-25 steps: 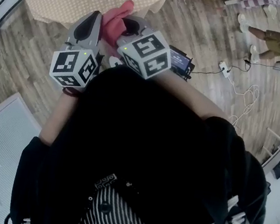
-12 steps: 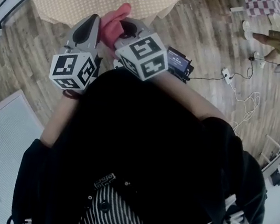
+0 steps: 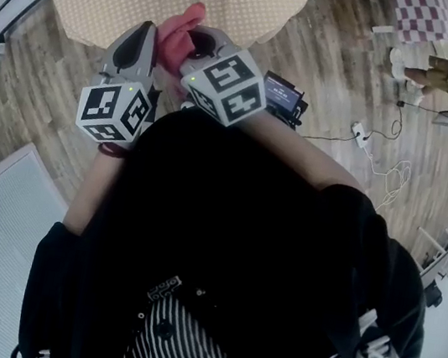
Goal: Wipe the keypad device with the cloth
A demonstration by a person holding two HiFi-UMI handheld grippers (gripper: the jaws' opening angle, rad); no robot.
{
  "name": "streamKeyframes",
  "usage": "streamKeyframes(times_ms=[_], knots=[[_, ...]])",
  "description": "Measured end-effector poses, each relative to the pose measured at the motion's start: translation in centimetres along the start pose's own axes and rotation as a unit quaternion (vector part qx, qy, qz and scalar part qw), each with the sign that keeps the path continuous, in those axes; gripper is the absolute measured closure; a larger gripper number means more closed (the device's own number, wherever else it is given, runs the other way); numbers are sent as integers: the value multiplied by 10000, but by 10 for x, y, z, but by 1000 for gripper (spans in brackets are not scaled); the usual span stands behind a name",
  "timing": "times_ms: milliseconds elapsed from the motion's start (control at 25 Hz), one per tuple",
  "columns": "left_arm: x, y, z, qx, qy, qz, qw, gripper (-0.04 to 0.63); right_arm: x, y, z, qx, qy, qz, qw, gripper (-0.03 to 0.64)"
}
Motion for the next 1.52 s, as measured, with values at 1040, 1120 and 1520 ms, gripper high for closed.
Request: streamKeyframes(times_ms=[1040, 1120, 1520], knots=[[94, -195, 14, 665, 75, -212, 9975, 598, 80, -19, 211, 866, -248, -29, 9959, 552], [93, -206, 15, 710, 104, -282, 9970, 598, 79, -22, 222, 942, -289, -58, 9951, 552], [91, -226, 3, 869, 172, -451, 9951, 598, 80, -41, 240, 1231, -284, -173, 9918, 552]])
Point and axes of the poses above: the fingertips, and each gripper's own axes: y backward along the fingers, z to its right, x out of its top, the point moved 5 cm from there along y, backward along the fingers, and after that the axes turned 8 degrees about -z, right-handed, at the moved point
